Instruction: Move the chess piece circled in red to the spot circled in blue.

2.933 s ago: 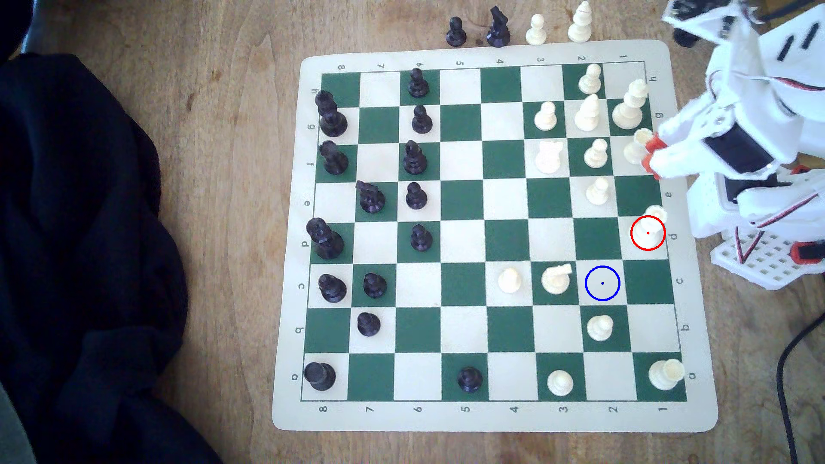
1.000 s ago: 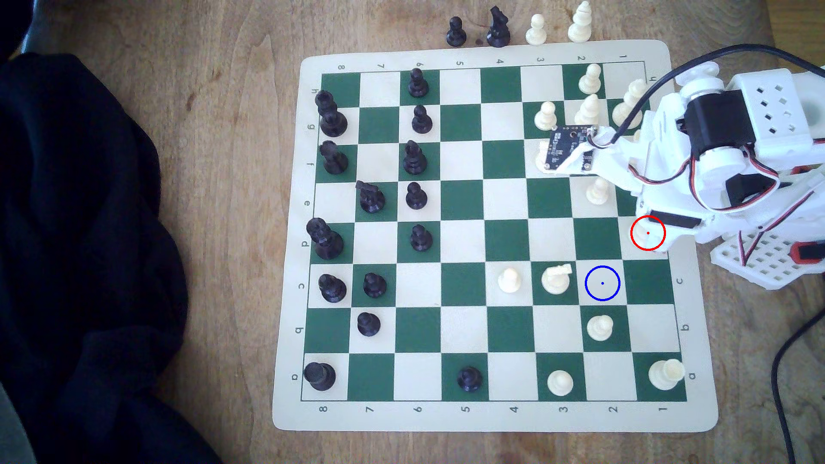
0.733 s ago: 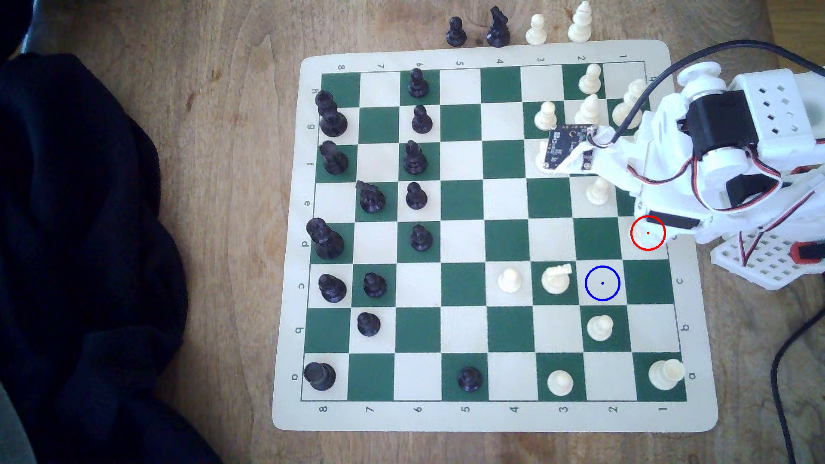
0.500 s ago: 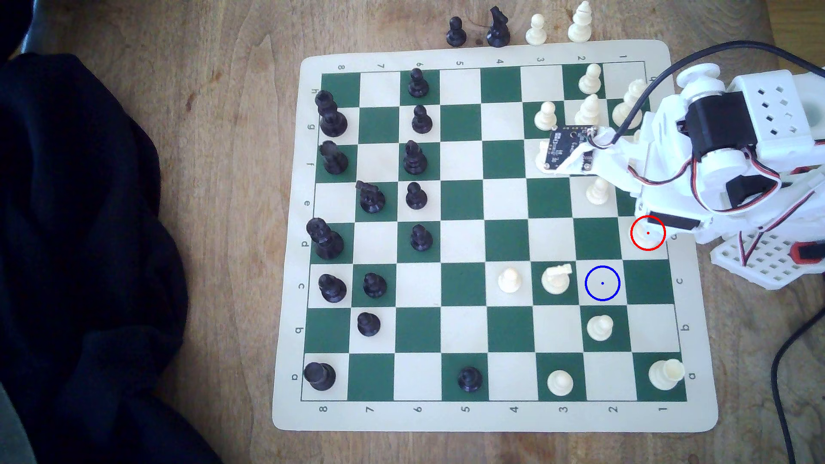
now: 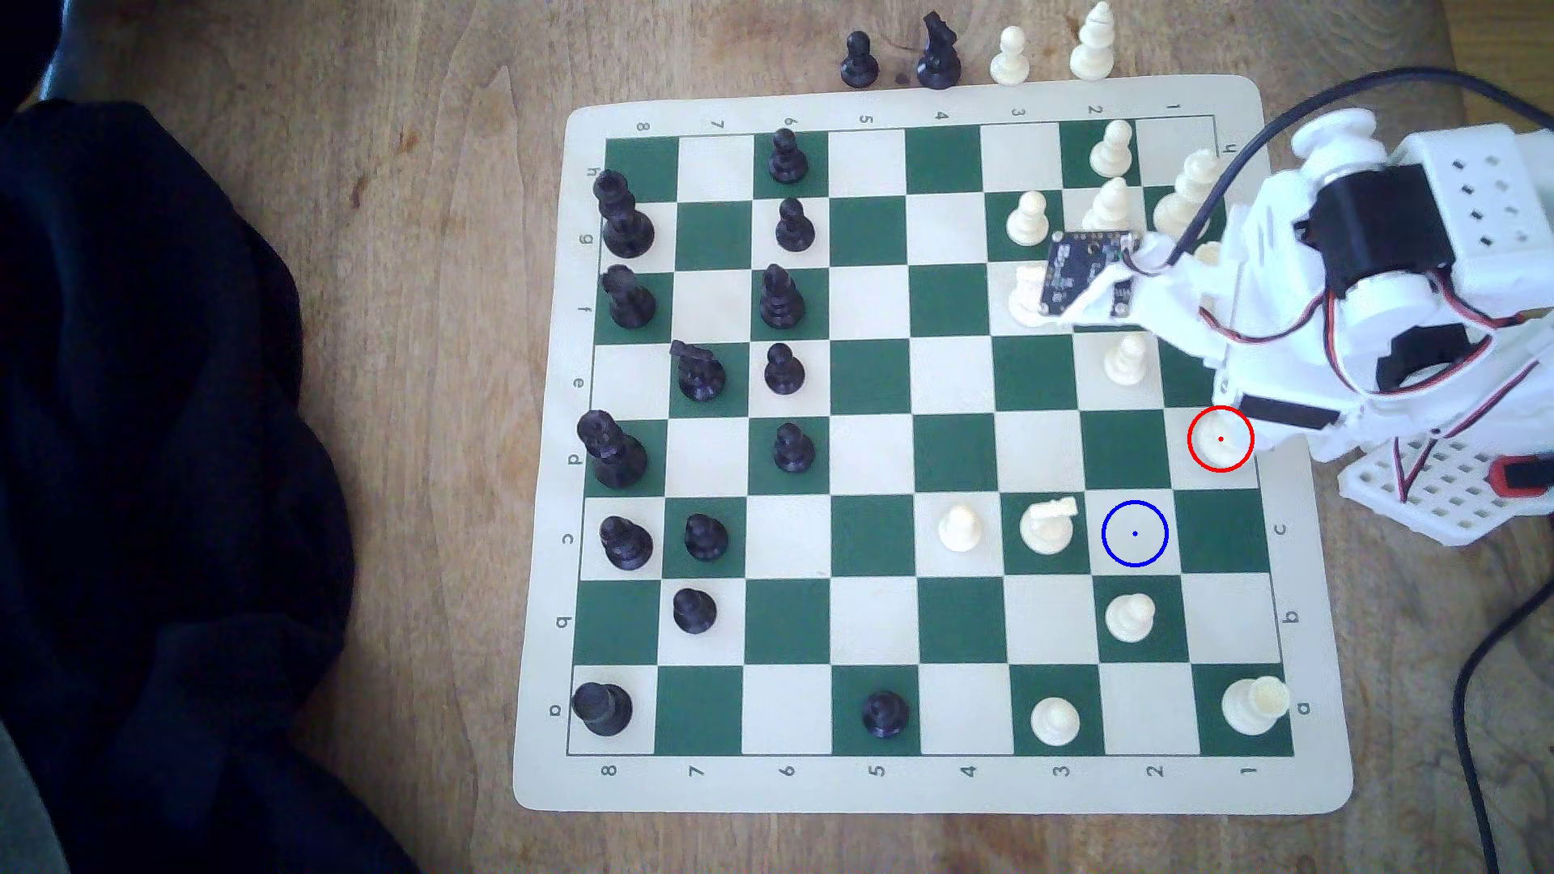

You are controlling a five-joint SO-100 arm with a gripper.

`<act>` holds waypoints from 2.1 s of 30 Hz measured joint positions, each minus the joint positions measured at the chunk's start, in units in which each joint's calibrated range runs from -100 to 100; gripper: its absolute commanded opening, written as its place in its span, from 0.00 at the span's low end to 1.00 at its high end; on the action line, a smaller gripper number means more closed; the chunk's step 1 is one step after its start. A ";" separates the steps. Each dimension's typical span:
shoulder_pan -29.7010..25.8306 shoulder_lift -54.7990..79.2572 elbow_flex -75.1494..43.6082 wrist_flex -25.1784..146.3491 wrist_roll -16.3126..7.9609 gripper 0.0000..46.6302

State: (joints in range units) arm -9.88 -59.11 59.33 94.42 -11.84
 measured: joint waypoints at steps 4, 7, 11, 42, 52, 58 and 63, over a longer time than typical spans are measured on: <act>1.25 -0.17 -10.12 4.38 0.59 0.01; 0.07 0.34 -14.55 4.38 1.61 0.01; -3.61 4.94 -16.81 2.71 1.17 0.01; -14.53 29.58 -16.90 -14.34 -3.66 0.01; -14.60 29.58 -12.47 -14.82 -3.66 0.01; -13.27 28.74 -11.21 -16.49 -3.66 0.01; -12.76 28.40 -11.21 -16.65 -3.66 0.01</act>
State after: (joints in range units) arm -22.64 -30.71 48.12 77.77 -15.51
